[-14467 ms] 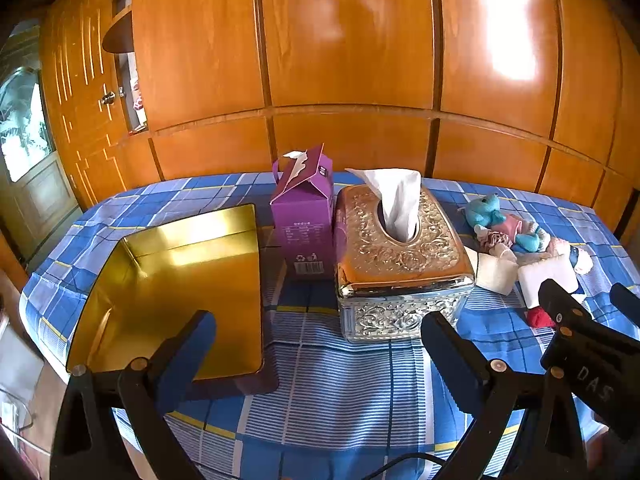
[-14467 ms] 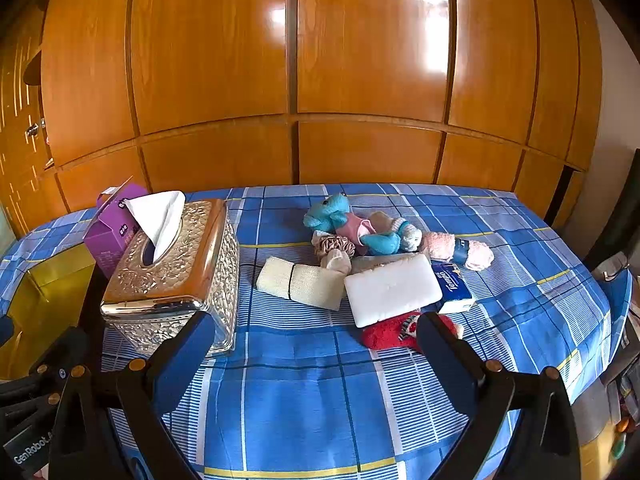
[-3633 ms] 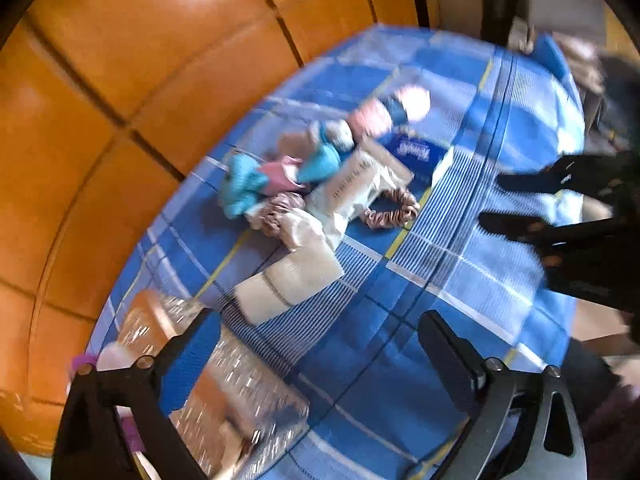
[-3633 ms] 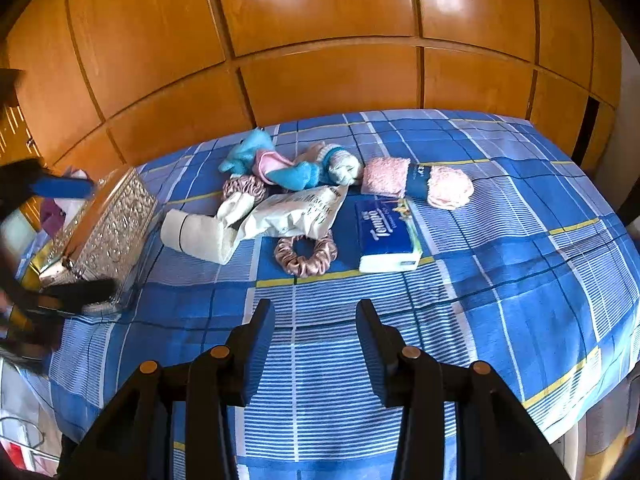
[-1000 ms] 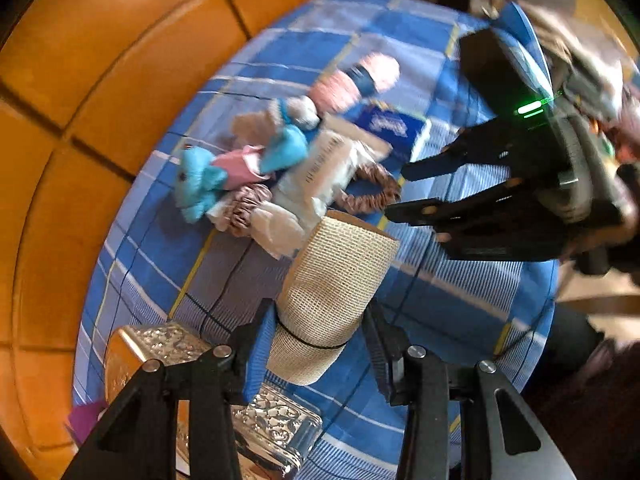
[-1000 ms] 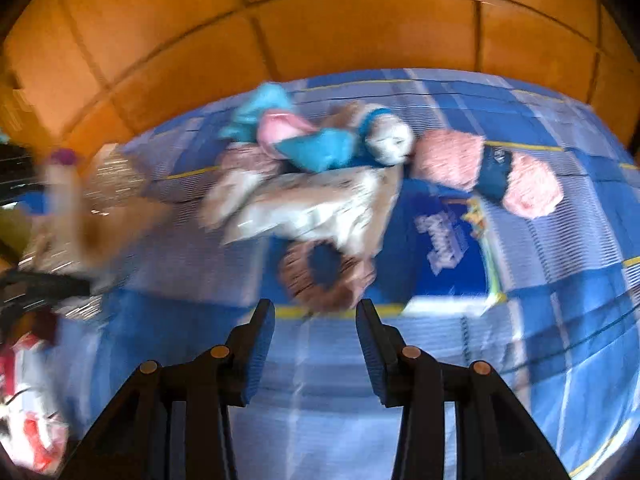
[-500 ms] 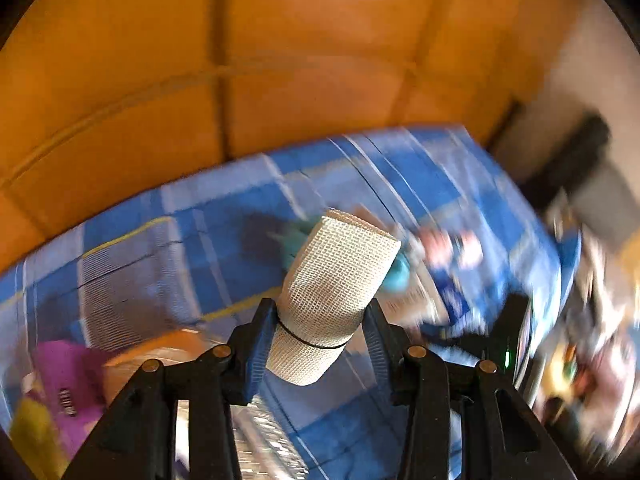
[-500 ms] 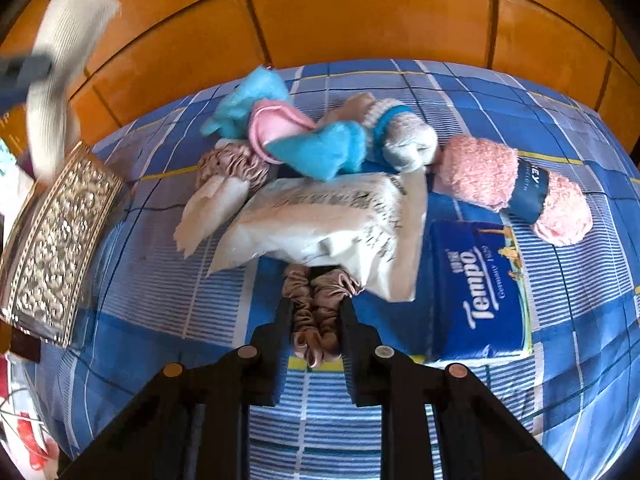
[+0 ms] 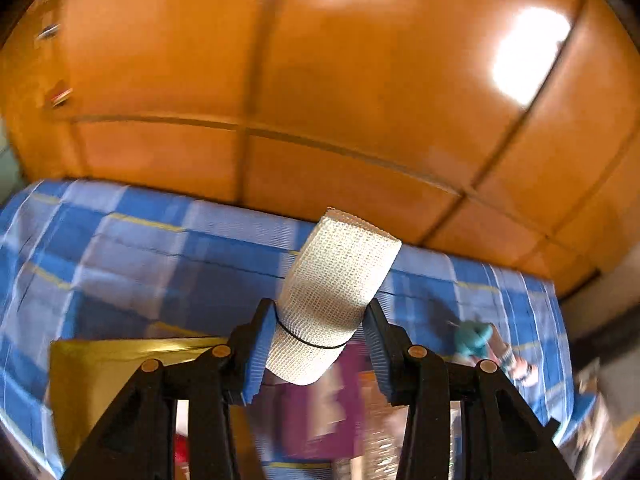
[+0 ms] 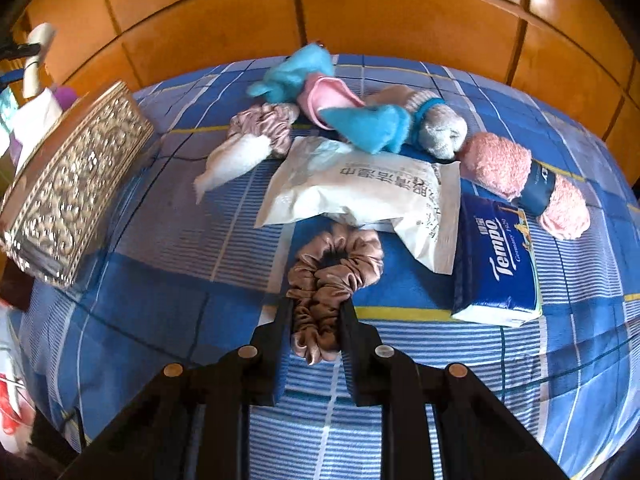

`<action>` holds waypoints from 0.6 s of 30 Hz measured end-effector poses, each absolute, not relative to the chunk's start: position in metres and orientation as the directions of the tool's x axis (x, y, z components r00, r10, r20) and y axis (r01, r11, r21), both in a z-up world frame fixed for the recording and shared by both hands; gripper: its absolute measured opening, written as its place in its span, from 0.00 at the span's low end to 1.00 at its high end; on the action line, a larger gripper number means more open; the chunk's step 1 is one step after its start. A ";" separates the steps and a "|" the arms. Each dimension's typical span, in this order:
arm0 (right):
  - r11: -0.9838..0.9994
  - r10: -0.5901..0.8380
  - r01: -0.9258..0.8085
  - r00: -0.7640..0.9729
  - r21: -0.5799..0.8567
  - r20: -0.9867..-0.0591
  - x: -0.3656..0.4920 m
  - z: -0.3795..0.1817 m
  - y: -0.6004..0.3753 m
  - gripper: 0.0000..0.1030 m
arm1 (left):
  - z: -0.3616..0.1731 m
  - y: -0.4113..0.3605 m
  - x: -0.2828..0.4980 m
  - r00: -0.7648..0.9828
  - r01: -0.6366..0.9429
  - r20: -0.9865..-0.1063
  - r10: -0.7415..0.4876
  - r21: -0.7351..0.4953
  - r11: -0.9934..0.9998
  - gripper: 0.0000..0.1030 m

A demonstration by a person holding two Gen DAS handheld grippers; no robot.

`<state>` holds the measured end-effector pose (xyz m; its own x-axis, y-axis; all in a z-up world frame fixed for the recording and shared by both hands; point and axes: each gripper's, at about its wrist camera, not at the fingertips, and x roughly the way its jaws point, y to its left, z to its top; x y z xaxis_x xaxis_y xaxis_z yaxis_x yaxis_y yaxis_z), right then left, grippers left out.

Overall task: Organize soft objects
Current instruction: 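Carry the beige towel with the left gripper into the tray while the right gripper grasps the pink scrunchie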

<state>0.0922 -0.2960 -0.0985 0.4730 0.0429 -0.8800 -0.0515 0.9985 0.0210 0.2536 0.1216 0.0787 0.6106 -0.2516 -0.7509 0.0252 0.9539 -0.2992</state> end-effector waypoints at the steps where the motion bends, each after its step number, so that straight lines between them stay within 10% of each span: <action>1: 0.998 0.042 -0.051 0.474 0.020 -0.879 0.091 -0.099 -0.295 0.21 | 0.078 0.138 0.249 0.620 0.000 -0.747 -0.240 -0.305 0.952 0.44; 18: 1.000 0.010 -0.016 0.479 0.002 -0.878 0.070 -0.097 -0.279 0.21 | -0.072 0.250 0.177 0.487 -0.312 -0.861 -0.146 -0.327 0.892 0.47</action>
<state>0.0698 -0.2785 -0.0975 0.4791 0.0097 -0.8777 -0.0160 0.9999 0.0023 0.1770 0.2502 -0.0715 0.4872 -0.1455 -0.8611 -0.3119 0.8920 -0.3272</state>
